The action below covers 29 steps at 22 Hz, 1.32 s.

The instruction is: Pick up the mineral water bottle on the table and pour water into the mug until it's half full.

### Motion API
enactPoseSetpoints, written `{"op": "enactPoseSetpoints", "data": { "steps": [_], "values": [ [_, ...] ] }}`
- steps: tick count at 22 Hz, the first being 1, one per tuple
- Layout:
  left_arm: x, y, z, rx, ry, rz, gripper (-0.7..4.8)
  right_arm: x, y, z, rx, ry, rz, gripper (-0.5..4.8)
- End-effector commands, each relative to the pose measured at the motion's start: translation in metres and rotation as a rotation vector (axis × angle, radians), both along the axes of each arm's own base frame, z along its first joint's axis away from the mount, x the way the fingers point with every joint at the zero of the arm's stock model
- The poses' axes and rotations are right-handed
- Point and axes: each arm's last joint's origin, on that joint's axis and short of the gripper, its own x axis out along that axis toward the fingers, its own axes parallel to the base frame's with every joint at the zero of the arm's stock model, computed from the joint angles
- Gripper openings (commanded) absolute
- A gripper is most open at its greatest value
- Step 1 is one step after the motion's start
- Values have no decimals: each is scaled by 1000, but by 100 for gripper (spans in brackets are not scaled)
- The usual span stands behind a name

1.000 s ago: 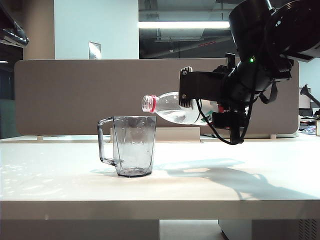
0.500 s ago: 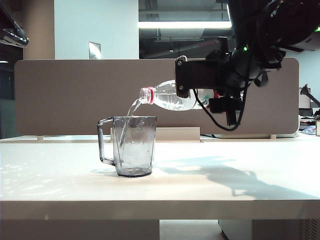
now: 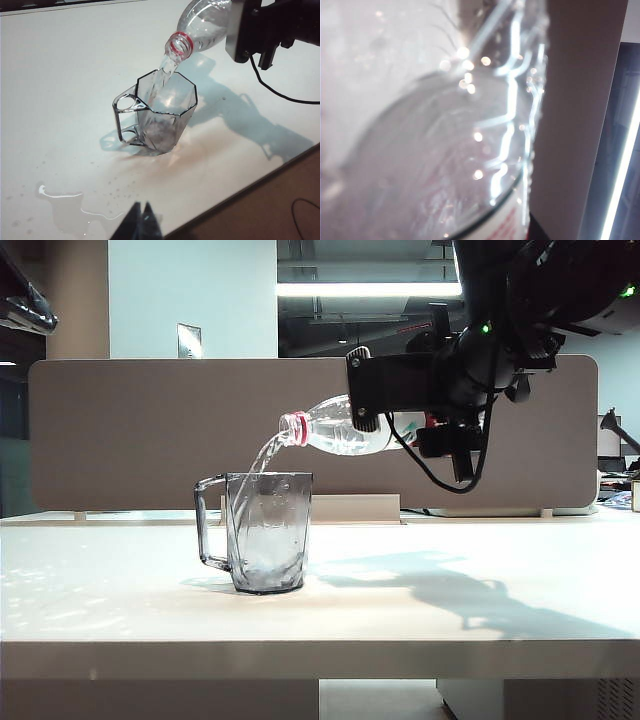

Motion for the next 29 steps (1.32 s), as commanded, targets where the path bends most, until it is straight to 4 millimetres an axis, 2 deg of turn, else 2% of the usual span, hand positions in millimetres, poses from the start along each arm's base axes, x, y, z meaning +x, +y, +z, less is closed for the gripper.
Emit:
{"op": "enactPoseSetpoints", "data": {
  "steps": [1,29],
  "values": [
    [0,0,2,-8,-15,0,-5,1,0,14,4,-78,-12,264],
    [0,0,2,-8,-15,0,-5,2,-2,14,-43,-89,-18,264]
  ]
}}
